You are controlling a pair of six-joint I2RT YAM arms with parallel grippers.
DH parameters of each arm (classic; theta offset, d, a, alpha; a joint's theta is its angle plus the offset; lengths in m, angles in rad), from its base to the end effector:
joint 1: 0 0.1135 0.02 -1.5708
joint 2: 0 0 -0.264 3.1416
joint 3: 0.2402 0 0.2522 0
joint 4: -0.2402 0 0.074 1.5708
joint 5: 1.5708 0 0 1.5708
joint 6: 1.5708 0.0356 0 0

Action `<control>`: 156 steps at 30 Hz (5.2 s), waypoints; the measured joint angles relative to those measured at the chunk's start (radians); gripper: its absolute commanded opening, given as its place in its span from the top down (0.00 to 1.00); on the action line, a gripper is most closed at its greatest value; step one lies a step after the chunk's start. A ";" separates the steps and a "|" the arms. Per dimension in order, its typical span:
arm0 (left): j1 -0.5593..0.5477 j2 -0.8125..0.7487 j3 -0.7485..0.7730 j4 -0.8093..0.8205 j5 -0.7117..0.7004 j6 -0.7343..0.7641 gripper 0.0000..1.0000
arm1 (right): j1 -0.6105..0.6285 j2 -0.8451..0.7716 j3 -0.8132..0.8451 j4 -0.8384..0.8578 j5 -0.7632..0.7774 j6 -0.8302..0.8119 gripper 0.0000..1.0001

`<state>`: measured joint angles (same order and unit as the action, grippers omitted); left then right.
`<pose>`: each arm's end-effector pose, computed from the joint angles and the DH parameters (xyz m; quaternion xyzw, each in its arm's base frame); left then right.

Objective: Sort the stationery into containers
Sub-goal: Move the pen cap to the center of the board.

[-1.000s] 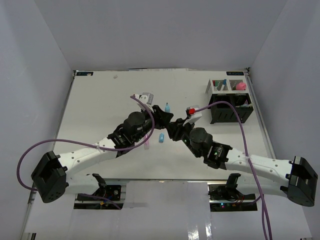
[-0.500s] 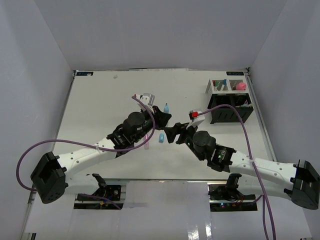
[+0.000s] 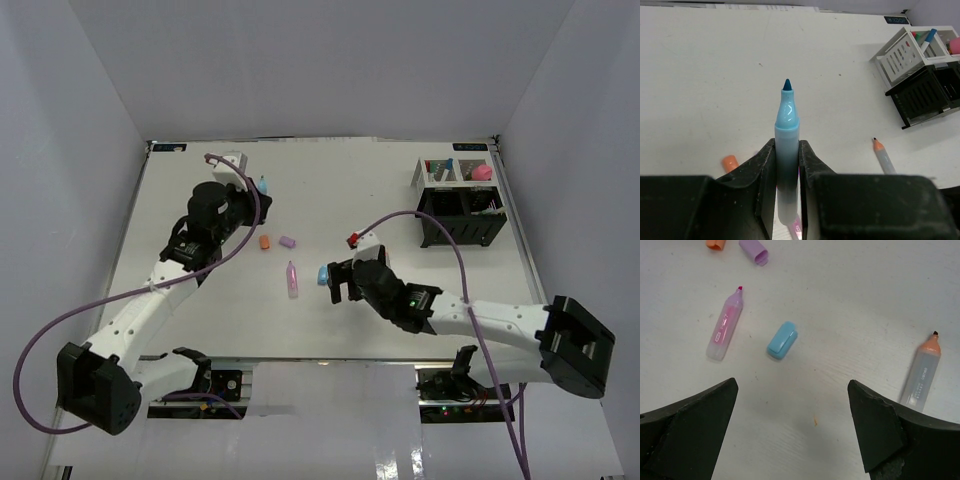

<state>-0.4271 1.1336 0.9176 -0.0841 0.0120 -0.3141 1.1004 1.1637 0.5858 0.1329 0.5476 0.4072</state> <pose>0.2411 -0.1102 0.3264 0.0490 0.8034 -0.2194 0.5514 0.1288 0.2124 0.2274 -0.1409 0.8148 0.1849 0.5311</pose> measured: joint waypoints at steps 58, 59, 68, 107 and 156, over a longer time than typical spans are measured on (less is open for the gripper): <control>0.070 -0.127 -0.153 0.006 0.184 0.089 0.89 | -0.192 0.499 0.216 -0.073 -0.023 0.013 0.22; 0.070 -0.127 -0.153 0.006 0.184 0.089 0.89 | -0.196 0.499 0.216 -0.073 -0.024 0.008 0.22; 0.070 -0.122 -0.153 0.007 0.187 0.089 0.89 | -0.221 0.527 0.266 -0.080 -0.018 -0.026 0.23; 0.070 -0.117 -0.153 0.007 0.188 0.096 0.89 | -0.199 0.706 0.662 -0.376 -0.021 0.048 0.21; 0.070 -0.111 -0.153 0.007 0.198 0.101 0.89 | -0.169 0.589 0.511 -0.397 -0.140 -0.017 0.21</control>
<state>-0.3569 1.0225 0.7650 -0.0769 0.2104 -0.2134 0.9318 1.7527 1.0966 -0.2646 0.4076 0.3901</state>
